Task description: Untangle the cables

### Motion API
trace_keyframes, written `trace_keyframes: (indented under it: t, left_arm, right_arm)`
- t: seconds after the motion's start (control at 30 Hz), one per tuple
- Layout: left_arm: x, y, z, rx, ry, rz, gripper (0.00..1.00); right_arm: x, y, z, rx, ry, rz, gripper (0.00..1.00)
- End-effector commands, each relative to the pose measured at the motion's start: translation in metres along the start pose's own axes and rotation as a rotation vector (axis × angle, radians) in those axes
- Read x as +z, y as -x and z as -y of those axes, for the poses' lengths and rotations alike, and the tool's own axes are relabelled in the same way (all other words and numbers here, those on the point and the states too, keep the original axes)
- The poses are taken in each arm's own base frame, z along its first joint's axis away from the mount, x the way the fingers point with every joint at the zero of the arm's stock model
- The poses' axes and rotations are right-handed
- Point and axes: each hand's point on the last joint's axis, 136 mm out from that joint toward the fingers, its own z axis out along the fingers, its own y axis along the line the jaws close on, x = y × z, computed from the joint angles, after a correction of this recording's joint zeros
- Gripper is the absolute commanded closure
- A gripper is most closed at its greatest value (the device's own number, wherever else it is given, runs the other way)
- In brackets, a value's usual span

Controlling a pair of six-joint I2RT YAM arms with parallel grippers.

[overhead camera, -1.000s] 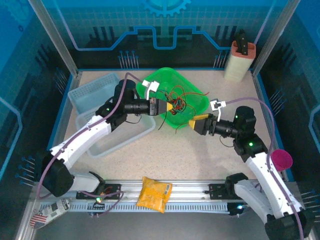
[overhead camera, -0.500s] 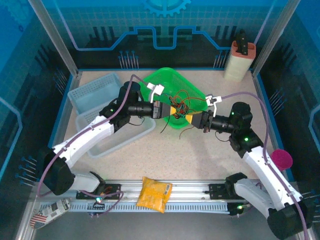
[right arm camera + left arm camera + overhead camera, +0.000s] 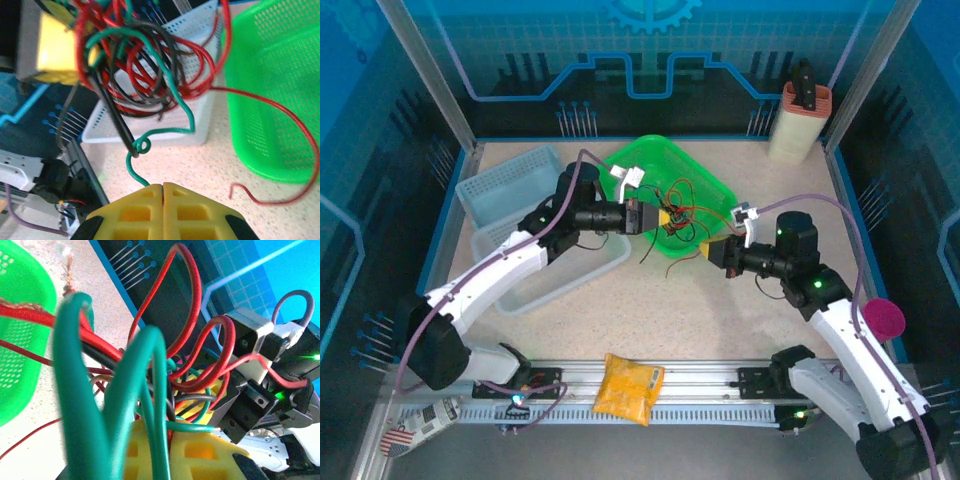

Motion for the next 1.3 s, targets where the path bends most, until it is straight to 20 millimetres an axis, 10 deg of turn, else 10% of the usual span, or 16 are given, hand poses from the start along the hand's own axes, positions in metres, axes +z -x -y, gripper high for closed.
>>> trace_keyframes:
  t: [0.0, 0.33, 0.5, 0.63, 0.73, 1.03, 1.27]
  left_arm:
    - [-0.027, 0.053, 0.021, 0.067, -0.03, 0.183, 1.0]
    - [-0.039, 0.06, 0.025, 0.09, -0.025, 0.207, 1.0]
    - [-0.037, 0.055, 0.024, 0.11, -0.048, 0.184, 1.0]
    - [-0.026, 0.034, 0.029, 0.17, -0.135, 0.099, 1.0]
    - [-0.017, 0.012, 0.028, 0.244, -0.158, 0.024, 1.0]
    - [-0.007, -0.026, 0.012, 0.414, -0.183, -0.078, 1.0]
    - [-0.009, -0.034, 0.017, 0.502, -0.229, -0.1, 1.0]
  right_arm:
    - [-0.003, -0.058, 0.046, 0.127, -0.218, -0.214, 1.0]
    - [-0.012, -0.067, 0.079, 0.18, -0.405, -0.252, 1.0]
    - [-0.002, -0.045, 0.033, 0.09, -0.138, -0.16, 1.0]
    - [-0.015, -0.013, -0.005, 0.027, 0.027, 0.005, 0.47]
    - [-0.034, 0.008, -0.006, 0.042, 0.017, 0.095, 0.29]
    - [-0.085, 0.05, 0.018, 0.224, -0.003, 0.245, 0.34]
    - [-0.048, 0.03, -0.009, 0.275, 0.239, 0.037, 0.46]
